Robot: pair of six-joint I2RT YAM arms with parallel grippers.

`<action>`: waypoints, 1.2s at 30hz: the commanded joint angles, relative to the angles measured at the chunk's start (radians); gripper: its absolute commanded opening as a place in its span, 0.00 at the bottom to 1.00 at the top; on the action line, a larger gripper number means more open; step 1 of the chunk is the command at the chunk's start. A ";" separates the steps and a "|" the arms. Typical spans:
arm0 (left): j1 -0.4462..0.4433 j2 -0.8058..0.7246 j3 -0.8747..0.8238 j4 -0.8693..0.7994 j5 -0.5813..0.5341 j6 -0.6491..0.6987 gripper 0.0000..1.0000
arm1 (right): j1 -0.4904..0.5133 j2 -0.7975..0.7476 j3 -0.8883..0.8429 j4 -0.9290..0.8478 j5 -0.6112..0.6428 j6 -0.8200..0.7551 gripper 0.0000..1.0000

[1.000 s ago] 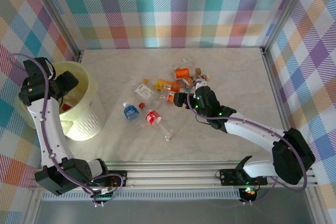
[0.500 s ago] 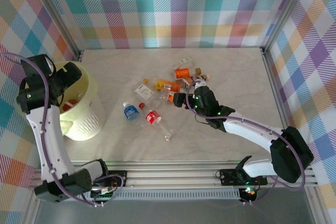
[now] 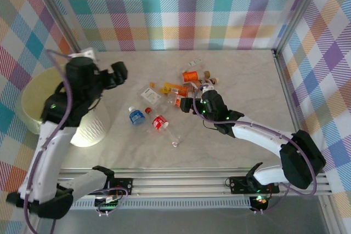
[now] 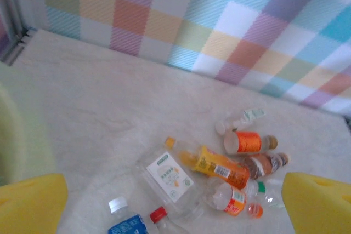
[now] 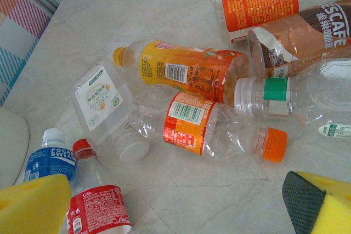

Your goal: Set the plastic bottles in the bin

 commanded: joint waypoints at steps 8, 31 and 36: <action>-0.167 0.117 -0.237 0.132 -0.087 -0.270 1.00 | 0.005 -0.010 0.007 0.015 0.006 0.009 1.00; 0.006 0.273 -0.662 0.284 0.128 -0.399 0.94 | 0.005 -0.048 -0.017 0.010 0.020 0.016 1.00; 0.061 0.293 -0.715 0.396 0.222 -0.375 0.88 | 0.006 -0.041 -0.013 0.010 0.013 0.020 1.00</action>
